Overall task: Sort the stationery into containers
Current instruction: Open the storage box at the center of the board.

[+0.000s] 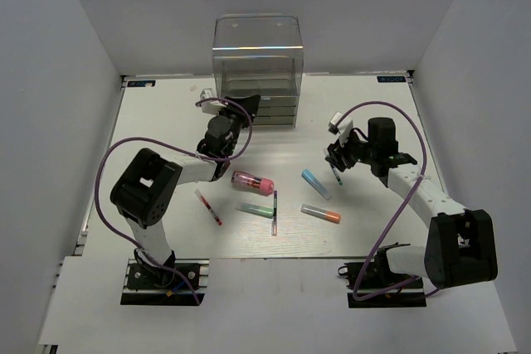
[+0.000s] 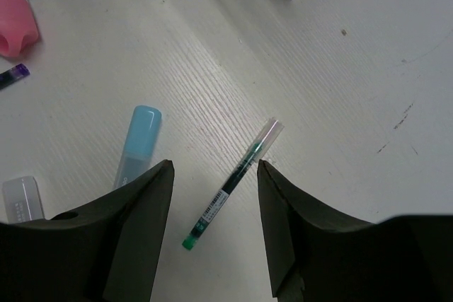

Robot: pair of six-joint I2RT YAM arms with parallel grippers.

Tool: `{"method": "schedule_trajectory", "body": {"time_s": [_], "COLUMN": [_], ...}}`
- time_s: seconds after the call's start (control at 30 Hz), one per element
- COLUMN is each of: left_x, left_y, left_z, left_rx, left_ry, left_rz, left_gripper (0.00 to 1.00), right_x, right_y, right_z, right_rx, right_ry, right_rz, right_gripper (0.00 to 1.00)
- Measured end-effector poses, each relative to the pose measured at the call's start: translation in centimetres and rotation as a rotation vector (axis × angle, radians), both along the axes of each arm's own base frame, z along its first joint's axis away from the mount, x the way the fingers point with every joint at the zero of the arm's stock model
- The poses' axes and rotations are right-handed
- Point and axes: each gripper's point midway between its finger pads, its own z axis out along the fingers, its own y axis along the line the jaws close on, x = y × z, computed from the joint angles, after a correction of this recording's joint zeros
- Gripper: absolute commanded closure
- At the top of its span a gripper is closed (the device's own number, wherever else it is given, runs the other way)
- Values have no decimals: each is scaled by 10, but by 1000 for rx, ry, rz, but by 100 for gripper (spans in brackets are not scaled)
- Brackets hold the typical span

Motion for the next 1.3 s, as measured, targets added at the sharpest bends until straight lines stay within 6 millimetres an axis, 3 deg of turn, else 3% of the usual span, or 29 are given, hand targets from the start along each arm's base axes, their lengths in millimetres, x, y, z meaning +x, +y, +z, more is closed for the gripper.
{"method": "schedule_trajectory", "body": {"time_s": [0.13, 0.53, 0.73, 1.07, 1.3], "left_x": [-1, -4, -8, -18, -19], "left_y": [0, 1, 4, 10, 11], "left_z": [8, 16, 32, 68, 69], "left_rx": [9, 12, 3, -40, -34], "left_ry": [-30, -62, -91, -164, -166], "left_rz": [-1, -1, 0, 3, 4], "left_gripper": [52, 53, 55, 56, 56], "right_x": [0, -10, -12, -25, -54], "right_y": [0, 21, 38, 98, 143], "right_z": [0, 5, 13, 6, -19], "right_rx": [-7, -2, 7, -4, -41], "right_ry": [-10, -55, -93, -98, -30], "right_rz": [11, 145, 238, 491, 642], "right_gripper": [40, 39, 37, 34, 26]}}
